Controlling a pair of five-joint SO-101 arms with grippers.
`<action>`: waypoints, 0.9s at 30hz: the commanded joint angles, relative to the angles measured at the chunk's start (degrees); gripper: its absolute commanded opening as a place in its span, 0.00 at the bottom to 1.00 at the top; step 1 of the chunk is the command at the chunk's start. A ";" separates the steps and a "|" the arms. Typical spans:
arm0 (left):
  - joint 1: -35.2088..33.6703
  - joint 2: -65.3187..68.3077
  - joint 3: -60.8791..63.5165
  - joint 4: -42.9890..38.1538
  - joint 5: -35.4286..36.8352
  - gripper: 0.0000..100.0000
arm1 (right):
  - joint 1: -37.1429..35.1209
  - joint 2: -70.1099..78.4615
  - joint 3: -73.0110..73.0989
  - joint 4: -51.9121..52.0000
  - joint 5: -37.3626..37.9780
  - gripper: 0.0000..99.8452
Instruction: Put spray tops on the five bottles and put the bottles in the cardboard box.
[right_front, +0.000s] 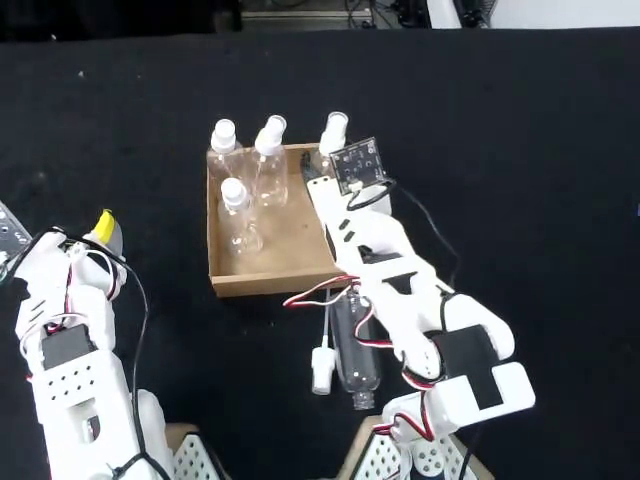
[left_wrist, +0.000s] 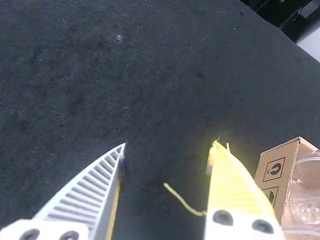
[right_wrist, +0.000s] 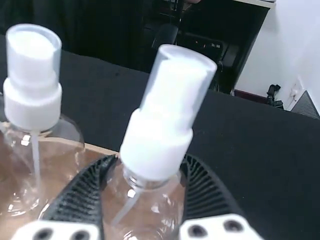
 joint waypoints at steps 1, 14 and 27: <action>-0.31 -1.23 -0.40 -1.23 0.53 0.23 | -0.88 -0.13 -3.82 -1.85 0.44 0.01; -0.22 -1.23 -0.40 -1.23 0.53 0.23 | -0.97 3.56 -5.41 -1.49 0.70 0.02; -0.22 -1.23 -0.40 -1.23 0.53 0.23 | -0.97 4.53 -5.67 -1.41 0.70 0.02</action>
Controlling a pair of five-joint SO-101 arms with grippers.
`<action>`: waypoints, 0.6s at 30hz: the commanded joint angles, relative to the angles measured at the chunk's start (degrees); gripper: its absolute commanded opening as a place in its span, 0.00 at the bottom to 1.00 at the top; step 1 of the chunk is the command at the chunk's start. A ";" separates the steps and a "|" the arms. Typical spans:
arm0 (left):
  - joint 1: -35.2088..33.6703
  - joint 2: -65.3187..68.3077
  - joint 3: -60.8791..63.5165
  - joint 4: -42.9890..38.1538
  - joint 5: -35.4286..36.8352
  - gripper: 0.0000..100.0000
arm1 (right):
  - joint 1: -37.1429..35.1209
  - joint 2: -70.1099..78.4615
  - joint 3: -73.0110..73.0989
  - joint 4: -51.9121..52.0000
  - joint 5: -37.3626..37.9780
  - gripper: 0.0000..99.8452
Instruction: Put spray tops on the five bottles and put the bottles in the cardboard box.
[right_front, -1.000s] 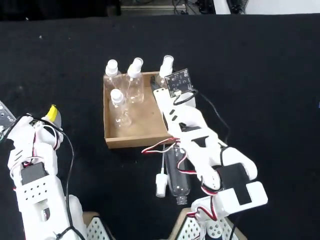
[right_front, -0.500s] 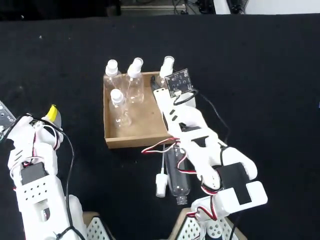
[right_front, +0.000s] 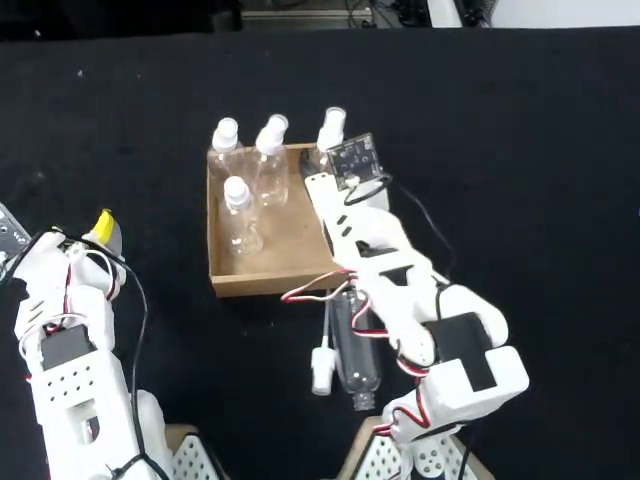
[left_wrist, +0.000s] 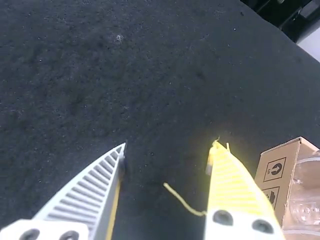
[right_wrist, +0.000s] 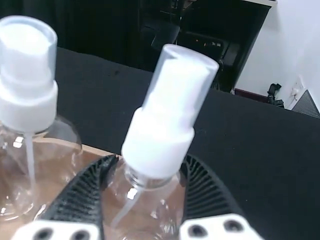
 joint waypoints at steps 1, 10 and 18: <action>-0.22 -1.23 -0.40 -1.23 0.53 0.23 | -0.97 -0.04 -2.42 -0.88 0.44 0.02; -0.22 -1.23 -0.40 -1.32 0.53 0.23 | -1.85 -0.04 -1.54 -0.88 0.44 0.19; -0.31 -1.23 -0.40 -1.32 0.53 0.23 | -3.08 -0.04 -1.19 -0.88 0.44 0.17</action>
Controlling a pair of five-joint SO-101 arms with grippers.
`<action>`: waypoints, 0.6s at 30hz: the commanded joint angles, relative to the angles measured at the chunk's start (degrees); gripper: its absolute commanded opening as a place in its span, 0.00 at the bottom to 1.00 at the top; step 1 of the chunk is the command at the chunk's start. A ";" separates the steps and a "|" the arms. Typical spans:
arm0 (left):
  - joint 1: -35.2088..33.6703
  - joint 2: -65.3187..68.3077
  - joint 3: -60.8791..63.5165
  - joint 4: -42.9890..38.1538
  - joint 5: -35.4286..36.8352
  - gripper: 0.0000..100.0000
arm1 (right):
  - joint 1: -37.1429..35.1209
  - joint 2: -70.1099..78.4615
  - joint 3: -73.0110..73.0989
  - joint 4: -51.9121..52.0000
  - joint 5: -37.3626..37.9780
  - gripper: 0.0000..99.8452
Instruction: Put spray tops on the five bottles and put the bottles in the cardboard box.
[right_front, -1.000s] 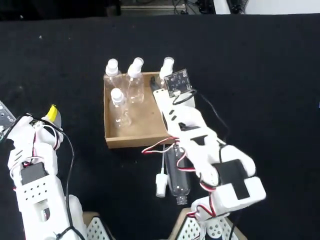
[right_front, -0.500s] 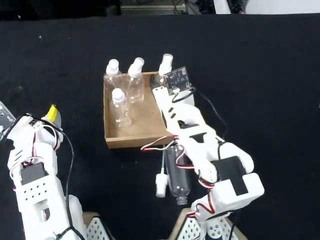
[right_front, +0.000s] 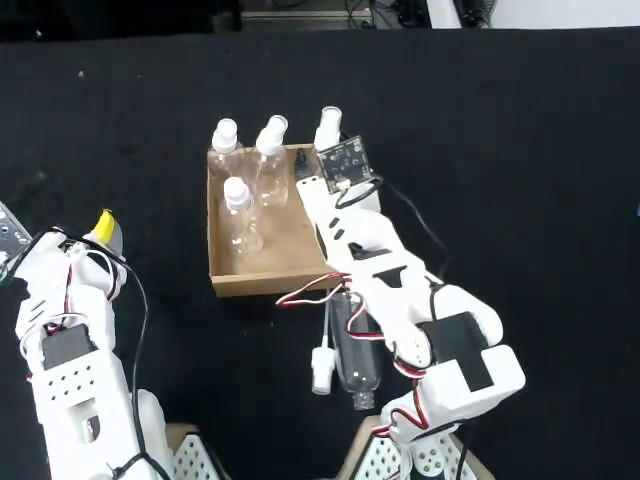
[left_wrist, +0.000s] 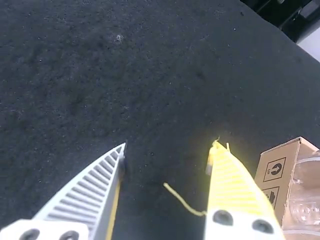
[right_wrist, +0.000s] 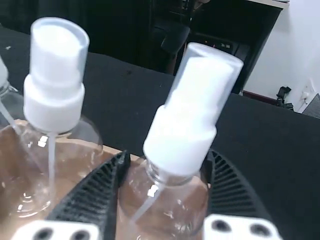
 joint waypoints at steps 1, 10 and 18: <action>-0.31 -1.23 -0.40 -1.32 0.53 0.23 | -0.97 -0.13 -1.10 -0.88 0.44 0.17; -0.31 -1.23 -0.40 -1.32 0.44 0.23 | -1.14 -0.40 -0.13 -0.88 0.44 0.28; -0.31 -1.23 -0.40 -1.32 0.53 0.23 | -0.79 -6.55 3.21 -0.88 0.18 0.24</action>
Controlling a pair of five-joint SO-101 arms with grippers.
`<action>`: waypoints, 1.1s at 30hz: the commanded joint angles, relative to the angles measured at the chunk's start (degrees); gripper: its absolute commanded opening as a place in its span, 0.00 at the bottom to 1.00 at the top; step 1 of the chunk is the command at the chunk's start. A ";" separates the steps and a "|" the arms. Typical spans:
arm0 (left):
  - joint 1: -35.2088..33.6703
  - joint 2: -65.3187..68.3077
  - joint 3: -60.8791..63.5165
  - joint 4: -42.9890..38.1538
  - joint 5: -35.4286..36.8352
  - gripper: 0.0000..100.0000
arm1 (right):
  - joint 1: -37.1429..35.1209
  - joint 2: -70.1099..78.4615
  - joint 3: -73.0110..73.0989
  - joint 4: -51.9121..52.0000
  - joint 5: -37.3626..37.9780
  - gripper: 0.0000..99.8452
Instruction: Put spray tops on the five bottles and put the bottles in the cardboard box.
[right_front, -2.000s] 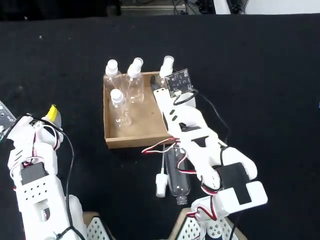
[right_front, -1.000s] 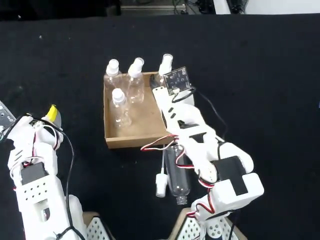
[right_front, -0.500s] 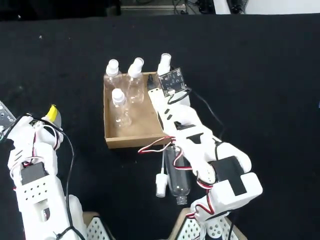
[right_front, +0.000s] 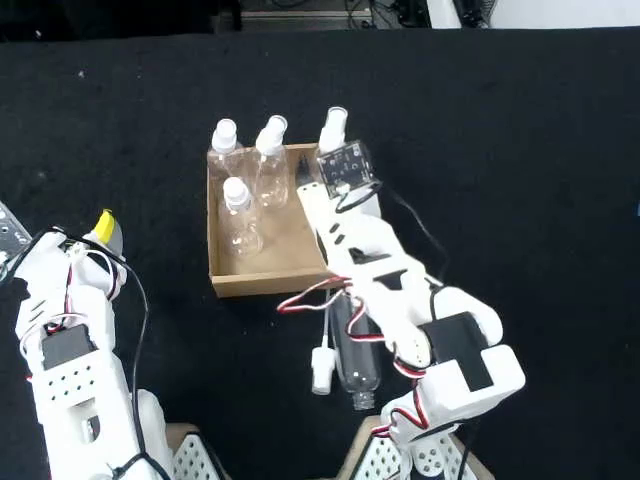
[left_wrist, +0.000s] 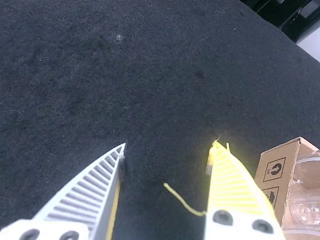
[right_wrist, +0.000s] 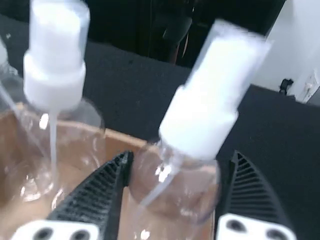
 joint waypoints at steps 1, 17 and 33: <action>-0.31 -1.23 -0.40 -1.32 0.53 0.23 | -0.79 -7.34 1.89 -0.88 0.18 0.24; -0.31 -1.23 -0.40 -1.32 0.44 0.23 | 0.18 -28.62 5.23 25.58 0.09 0.24; -0.31 -1.23 -0.40 -1.32 0.53 0.23 | 0.53 -44.35 -7.96 71.38 -7.74 0.01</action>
